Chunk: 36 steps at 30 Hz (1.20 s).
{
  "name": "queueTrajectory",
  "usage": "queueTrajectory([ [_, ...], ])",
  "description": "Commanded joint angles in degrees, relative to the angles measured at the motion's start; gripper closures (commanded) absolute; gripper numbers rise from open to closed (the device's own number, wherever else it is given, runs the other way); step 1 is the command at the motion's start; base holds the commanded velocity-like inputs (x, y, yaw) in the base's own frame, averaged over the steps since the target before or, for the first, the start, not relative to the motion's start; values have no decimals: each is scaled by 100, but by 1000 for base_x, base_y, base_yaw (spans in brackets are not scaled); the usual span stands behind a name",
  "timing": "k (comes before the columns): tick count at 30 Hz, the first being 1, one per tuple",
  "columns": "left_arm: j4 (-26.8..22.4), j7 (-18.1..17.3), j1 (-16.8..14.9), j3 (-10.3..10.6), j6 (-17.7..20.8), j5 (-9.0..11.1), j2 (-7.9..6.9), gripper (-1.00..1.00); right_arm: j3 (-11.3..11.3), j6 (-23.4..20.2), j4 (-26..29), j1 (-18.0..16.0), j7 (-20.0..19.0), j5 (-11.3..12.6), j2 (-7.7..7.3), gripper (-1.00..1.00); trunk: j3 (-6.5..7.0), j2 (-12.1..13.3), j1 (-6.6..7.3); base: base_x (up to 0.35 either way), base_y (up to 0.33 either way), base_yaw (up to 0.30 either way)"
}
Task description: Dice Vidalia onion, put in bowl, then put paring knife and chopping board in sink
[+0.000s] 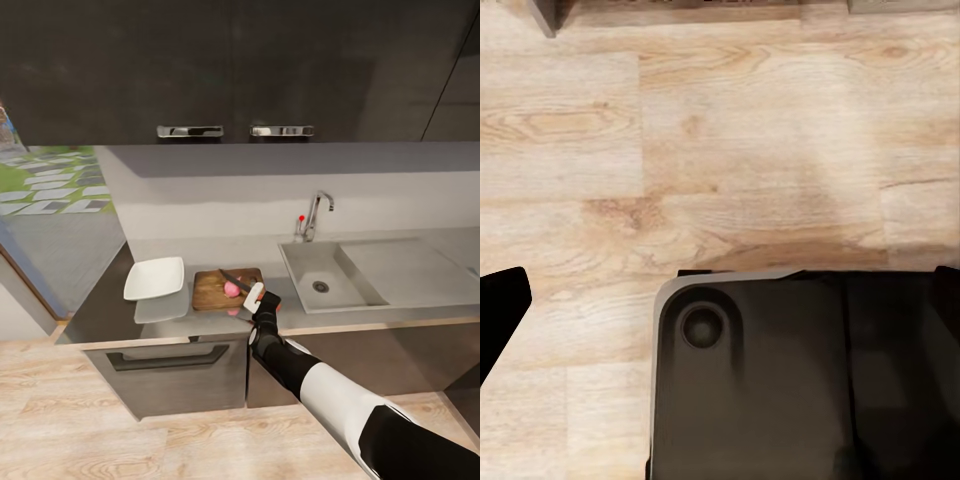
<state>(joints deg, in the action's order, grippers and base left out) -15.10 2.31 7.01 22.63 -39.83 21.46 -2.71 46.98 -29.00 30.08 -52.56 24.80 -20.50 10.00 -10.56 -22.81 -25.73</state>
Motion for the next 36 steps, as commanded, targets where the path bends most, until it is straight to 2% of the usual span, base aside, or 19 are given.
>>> queueTrajectory([
  [1,-13,24,2,48,-8,43,-5,-100,31,-45,-3,-8,15,-24,0,100,-10,-11,-5,162,0,0],
  [17,-11,24,2,50,-8,43,-8,-100,31,-45,-8,-8,-3,-22,0,100,-10,-11,-5,84,0,0],
  [21,-11,24,2,49,-7,43,-7,-100,31,-45,-17,-8,-167,-22,0,100,-10,-11,-5,12,0,0],
  [22,-11,24,2,50,-8,43,-8,-100,38,-46,-22,-6,-588,-24,0,100,-10,-11,-5,0,0,0],
  [36,-11,24,2,49,-7,43,-10,-100,39,-45,-22,-5,-599,-24,0,100,-10,-11,-5,0,0,0],
])
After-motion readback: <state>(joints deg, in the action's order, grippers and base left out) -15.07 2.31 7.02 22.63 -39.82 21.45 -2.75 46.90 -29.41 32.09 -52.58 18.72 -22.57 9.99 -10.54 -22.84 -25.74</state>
